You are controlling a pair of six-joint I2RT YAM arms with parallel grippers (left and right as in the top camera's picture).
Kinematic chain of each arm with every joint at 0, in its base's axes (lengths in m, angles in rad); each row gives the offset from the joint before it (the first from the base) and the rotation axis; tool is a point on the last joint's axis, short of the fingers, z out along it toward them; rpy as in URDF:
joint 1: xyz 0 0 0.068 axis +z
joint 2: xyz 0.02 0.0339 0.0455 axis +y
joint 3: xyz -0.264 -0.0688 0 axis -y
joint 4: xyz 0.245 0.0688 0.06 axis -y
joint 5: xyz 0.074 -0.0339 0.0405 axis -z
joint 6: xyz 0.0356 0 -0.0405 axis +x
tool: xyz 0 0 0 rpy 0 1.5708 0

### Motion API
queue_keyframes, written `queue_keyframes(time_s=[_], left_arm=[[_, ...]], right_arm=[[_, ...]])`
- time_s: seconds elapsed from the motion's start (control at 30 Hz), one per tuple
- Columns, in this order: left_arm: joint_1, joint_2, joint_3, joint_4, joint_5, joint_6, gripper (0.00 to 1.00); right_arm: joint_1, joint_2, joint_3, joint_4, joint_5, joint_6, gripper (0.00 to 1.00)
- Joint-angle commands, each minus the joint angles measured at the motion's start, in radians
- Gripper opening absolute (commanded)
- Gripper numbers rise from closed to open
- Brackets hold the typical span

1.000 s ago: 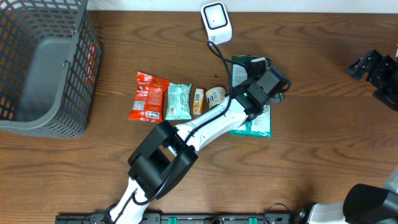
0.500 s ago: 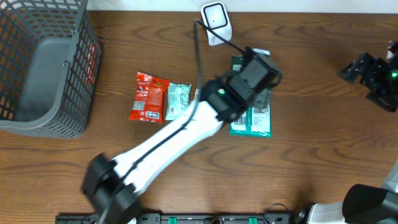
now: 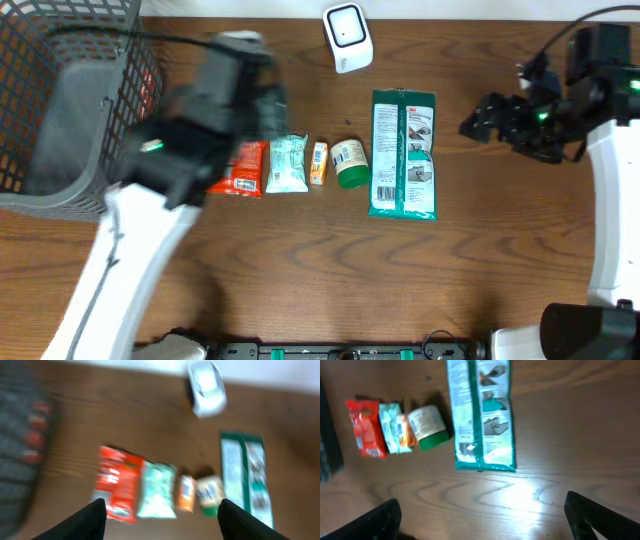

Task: Scan the item barcode
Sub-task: 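Open the left gripper and retract the left arm to the basket, then grasp the red Nescafe stick in the basket with the left gripper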

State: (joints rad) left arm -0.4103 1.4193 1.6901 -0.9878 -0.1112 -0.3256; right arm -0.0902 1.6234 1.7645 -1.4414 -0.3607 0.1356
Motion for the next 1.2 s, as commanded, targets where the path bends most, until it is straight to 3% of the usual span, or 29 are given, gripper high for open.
queue_keyframes(time_s=[0.0,0.2,0.37,0.6,0.73,0.87,0.97,1.07,1.17], left_arm=[[0.163,-0.097,0.015,-0.006,-0.013,0.042,0.72],[0.489,-0.132,0.018,0.027,-0.013,0.097,0.75],[0.725,-0.084,0.018,0.159,0.006,0.097,0.78],[0.862,0.042,0.032,0.366,0.241,0.135,0.78],[0.882,0.176,0.19,0.276,0.312,0.151,0.78],[0.882,0.346,0.422,0.069,0.365,0.254,0.78],[0.883,0.457,0.499,-0.02,0.365,0.346,0.78],[0.884,0.531,0.499,-0.057,0.366,0.445,0.91],[0.885,0.603,0.499,-0.1,0.369,0.523,0.96]], right_arm=[[0.057,0.006,-0.012,0.014,0.028,-0.018,0.99],[0.073,0.006,-0.012,0.02,0.039,-0.018,0.99],[0.073,0.006,-0.012,0.021,0.039,-0.018,0.99],[0.071,0.006,-0.012,0.02,0.039,-0.018,0.99],[0.071,0.006,-0.012,0.019,0.039,-0.018,0.99],[0.072,0.006,-0.012,0.02,0.042,-0.018,0.99],[0.071,0.006,-0.012,0.02,0.042,-0.018,0.99],[0.071,0.006,-0.012,0.02,0.042,-0.018,0.99],[0.071,0.006,-0.012,0.02,0.042,-0.018,0.99]])
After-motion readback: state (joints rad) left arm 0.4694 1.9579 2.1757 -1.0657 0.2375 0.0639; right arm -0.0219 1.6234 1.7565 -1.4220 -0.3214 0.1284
